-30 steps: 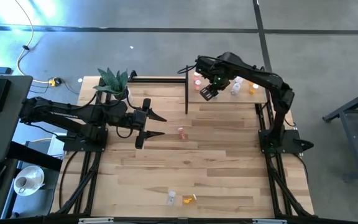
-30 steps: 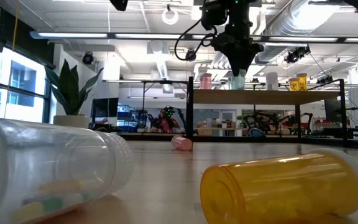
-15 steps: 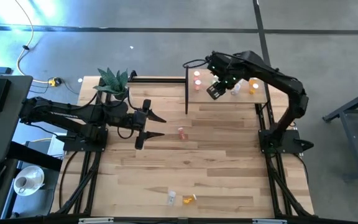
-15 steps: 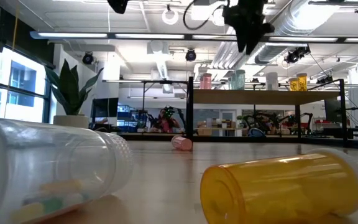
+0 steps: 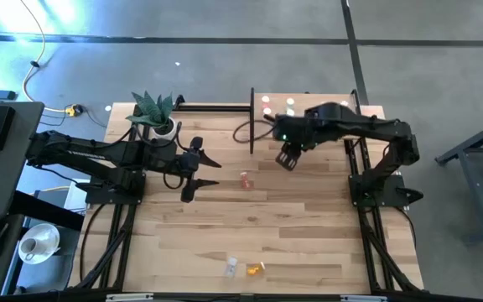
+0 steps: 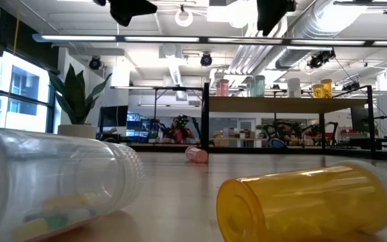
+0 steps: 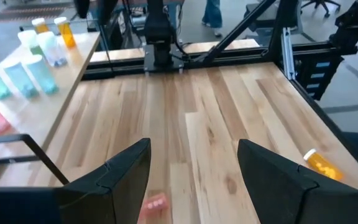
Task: Pick and place medicine bottles onto shelf by color
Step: Put the red pill bottle on the shelf aligned with the other red pill bottles
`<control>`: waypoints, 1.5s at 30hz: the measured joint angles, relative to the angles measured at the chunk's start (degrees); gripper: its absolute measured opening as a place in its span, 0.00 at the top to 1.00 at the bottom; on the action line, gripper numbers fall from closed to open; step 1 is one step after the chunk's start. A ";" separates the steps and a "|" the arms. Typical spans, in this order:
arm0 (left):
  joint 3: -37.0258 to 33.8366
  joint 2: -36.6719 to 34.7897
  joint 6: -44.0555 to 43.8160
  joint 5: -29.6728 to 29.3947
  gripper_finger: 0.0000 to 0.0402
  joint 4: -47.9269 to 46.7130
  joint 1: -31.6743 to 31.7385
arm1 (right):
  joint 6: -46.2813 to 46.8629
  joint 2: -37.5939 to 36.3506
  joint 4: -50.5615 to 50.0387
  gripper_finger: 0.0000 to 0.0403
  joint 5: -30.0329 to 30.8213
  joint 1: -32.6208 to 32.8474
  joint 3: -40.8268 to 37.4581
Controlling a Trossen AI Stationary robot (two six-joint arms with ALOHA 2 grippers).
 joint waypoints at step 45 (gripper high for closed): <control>-12.55 -0.01 -6.28 -1.64 0.42 6.62 -0.01 | 12.70 10.56 64.77 0.47 -5.60 6.52 -37.61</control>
